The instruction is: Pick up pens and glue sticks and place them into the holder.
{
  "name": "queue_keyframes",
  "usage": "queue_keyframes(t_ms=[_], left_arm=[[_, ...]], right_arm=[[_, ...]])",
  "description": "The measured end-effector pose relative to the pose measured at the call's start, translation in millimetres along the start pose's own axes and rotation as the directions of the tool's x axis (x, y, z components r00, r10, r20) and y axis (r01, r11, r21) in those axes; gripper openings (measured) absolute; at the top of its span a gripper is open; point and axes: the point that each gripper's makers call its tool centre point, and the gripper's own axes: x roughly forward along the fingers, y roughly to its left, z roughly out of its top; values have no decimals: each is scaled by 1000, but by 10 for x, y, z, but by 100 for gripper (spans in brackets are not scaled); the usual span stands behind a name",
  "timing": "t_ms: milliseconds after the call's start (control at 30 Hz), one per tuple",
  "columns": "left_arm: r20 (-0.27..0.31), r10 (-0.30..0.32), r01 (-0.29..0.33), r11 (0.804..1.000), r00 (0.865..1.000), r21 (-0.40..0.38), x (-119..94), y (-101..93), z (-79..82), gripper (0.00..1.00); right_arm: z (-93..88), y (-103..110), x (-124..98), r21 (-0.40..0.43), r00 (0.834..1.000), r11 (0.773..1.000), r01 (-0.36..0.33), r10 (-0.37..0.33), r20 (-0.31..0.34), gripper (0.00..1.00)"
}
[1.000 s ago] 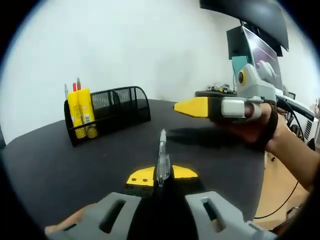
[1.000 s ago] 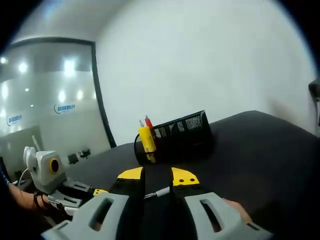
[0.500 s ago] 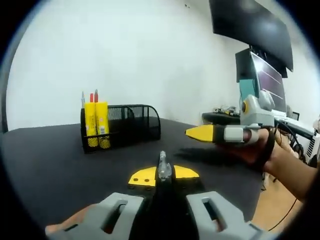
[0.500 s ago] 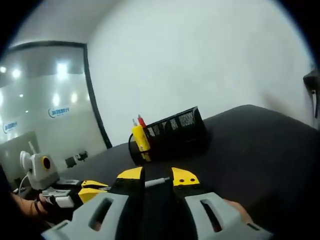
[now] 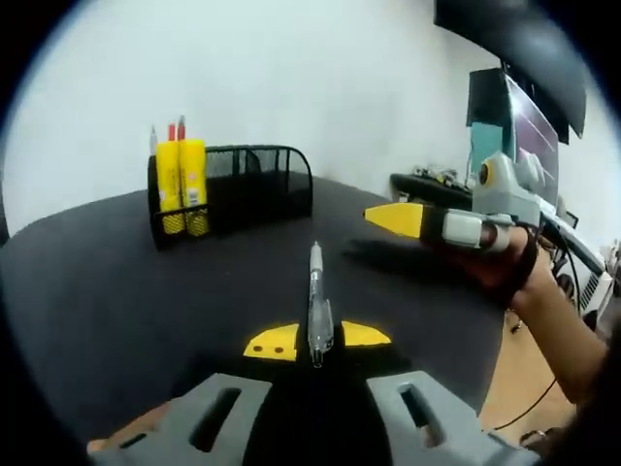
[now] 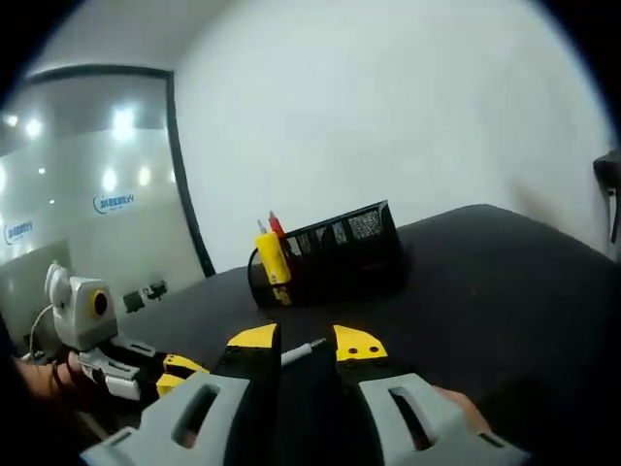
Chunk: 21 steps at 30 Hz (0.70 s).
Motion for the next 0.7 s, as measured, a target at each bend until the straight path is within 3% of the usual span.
queue_keyframes(t_ms=[200, 433, 533, 700], left_arm=[[-77, -8, 12, 999, 997, 51, 79, -38, 15, 17], [-102, -16, 22, 998, 995, 63, 114, -49, 21, 9], [-90, -12, 18, 998, 996, 58, 90, -42, 19, 7], [6, -5, 5, 1000, 1000, 14, 24, -33, 94, 7]], right_arm=[[1, 2, -2, -2, 1000, 1000, 1, -1, 1, 17], [3, 5, -5, -2, 1000, 1000, -1, 1, 2, 17], [8, 3, -5, 0, 1000, 1000, -1, 1, 4, 17], [10, 2, -5, 3, 1000, 1000, 0, 0, 5, 17]])
